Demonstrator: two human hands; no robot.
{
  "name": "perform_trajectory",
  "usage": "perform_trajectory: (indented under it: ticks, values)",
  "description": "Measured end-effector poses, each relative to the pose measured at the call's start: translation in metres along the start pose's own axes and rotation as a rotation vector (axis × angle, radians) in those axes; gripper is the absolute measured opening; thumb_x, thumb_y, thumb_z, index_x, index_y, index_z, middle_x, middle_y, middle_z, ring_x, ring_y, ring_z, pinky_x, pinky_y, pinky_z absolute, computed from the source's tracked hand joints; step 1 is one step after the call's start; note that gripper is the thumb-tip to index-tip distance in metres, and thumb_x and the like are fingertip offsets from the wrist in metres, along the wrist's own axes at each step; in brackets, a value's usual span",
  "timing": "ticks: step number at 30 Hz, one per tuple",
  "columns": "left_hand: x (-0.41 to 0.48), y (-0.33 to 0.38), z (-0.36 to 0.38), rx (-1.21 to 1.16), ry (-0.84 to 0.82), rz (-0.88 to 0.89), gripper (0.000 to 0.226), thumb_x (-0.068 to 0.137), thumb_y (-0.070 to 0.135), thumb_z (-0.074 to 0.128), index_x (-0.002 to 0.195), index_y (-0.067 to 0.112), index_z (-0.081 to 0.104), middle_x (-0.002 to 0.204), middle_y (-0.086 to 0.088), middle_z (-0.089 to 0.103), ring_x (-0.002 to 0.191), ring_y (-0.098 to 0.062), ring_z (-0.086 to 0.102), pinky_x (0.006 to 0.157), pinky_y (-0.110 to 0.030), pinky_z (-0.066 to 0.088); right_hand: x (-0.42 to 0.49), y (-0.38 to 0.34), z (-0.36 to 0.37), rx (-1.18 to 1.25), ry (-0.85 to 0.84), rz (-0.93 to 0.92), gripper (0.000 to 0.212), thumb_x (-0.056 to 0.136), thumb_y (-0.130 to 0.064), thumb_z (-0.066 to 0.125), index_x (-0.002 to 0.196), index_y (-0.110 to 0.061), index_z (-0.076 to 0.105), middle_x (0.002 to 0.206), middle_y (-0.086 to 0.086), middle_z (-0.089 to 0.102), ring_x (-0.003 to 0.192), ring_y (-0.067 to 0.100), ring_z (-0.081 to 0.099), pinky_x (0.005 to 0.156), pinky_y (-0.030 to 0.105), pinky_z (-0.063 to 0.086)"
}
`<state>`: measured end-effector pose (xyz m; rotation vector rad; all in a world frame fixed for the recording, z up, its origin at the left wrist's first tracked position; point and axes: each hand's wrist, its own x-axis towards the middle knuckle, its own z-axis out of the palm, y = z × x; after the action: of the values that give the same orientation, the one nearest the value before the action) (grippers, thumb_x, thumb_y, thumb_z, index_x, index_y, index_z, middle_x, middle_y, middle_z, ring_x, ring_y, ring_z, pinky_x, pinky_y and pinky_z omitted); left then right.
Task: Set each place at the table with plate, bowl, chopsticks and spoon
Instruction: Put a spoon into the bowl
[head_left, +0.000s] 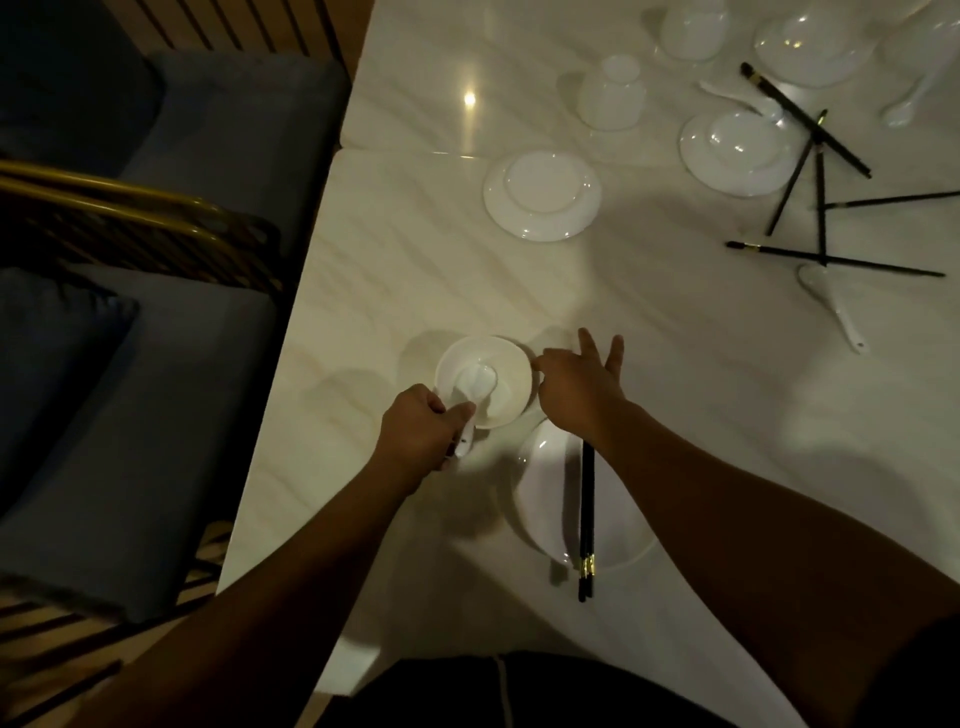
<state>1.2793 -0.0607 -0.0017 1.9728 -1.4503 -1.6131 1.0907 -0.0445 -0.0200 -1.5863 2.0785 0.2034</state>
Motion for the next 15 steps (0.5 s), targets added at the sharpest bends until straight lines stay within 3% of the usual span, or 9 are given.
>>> perform_trajectory:
  ticks: [3, 8, 12, 15]
  values:
    - [-0.007, 0.004, 0.001, -0.016, 0.010, -0.040, 0.037, 0.085, 0.039, 0.064, 0.095, 0.007, 0.050, 0.090, -0.016, 0.067, 0.074, -0.030, 0.069, 0.052, -0.032, 0.056, -0.006, 0.004, 0.001, 0.021, -0.040, 0.009, 0.042, 0.091, -0.012, 0.042, 0.129, -0.025, 0.052, 0.140, -0.001, 0.048, 0.148, 0.031, 0.000, 0.108, 0.063, -0.015]
    - [-0.023, 0.002, -0.008, -0.073, -0.042, -0.045, 0.031, 0.092, 0.038, 0.056, 0.098, 0.008, 0.051, 0.093, -0.015, 0.069, 0.079, -0.027, 0.070, 0.069, -0.041, 0.058, -0.013, 0.006, -0.006, 0.230, 0.102, 0.068, 0.037, 0.095, -0.018, 0.042, 0.130, -0.028, 0.050, 0.139, -0.001, 0.050, 0.148, 0.028, 0.006, 0.113, 0.060, -0.009]
    - [-0.030, -0.015, -0.028, 0.074, 0.003, 0.068, 0.028, 0.090, 0.037, 0.055, 0.093, 0.010, 0.058, 0.091, -0.008, 0.067, 0.086, -0.026, 0.066, 0.080, -0.044, 0.054, -0.023, -0.018, -0.014, 0.331, 0.233, 0.029, 0.034, 0.097, -0.024, 0.041, 0.128, -0.030, 0.053, 0.141, -0.007, 0.049, 0.147, 0.026, 0.011, 0.115, 0.054, -0.007]
    - [-0.027, -0.026, -0.049, 0.158, 0.024, 0.149, 0.020, 0.090, 0.033, 0.056, 0.091, 0.014, 0.061, 0.092, -0.002, 0.066, 0.092, -0.021, 0.062, 0.085, -0.038, 0.049, -0.030, -0.055, -0.013, 0.349, 0.310, -0.076, 0.030, 0.093, -0.026, 0.048, 0.122, -0.029, 0.059, 0.139, -0.009, 0.051, 0.142, 0.022, 0.025, 0.118, 0.052, 0.004]
